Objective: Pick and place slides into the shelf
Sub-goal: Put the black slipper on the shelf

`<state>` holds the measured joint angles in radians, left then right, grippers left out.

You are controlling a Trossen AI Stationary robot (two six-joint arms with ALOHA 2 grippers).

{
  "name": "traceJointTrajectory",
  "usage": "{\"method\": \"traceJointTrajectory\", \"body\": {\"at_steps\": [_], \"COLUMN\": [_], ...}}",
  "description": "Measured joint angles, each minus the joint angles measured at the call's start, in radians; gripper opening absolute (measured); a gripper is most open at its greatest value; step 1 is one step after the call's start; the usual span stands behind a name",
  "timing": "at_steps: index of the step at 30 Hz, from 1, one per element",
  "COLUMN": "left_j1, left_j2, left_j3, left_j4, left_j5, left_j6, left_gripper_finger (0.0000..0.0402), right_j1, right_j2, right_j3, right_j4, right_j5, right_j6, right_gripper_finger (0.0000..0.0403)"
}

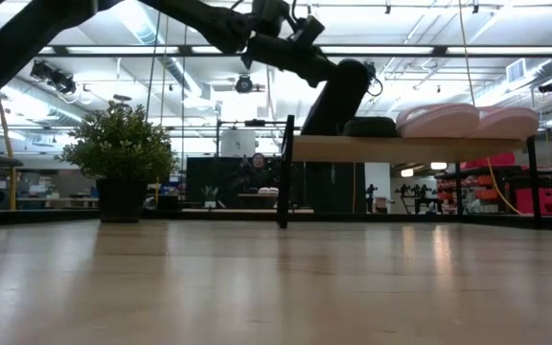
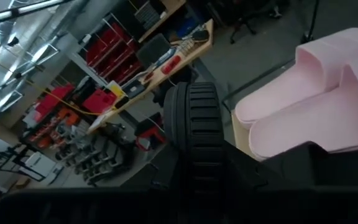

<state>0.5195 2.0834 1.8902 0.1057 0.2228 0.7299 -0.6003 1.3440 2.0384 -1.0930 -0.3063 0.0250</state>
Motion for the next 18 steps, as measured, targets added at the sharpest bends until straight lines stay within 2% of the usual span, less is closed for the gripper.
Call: {"method": "traceJointTrajectory", "body": {"at_steps": [9, 18], "left_j1": [-0.012, 0.018], "left_j2": [-0.002, -0.068], "left_j3": [-0.015, -0.017], "left_j4": [0.000, -0.082], "left_j5": [-0.004, 0.020], "left_j6": [-0.011, -0.006], "left_gripper_finger": [0.0083, 0.0082], "right_j1": [0.001, 0.002], "right_j2": [0.020, 0.020], "right_j3": [-0.001, -0.001], "right_j4": [-0.049, -0.089], "right_j5": [-0.018, -0.040], "right_j6": [0.000, -0.030], "right_gripper_finger": [0.0139, 0.0139]}}
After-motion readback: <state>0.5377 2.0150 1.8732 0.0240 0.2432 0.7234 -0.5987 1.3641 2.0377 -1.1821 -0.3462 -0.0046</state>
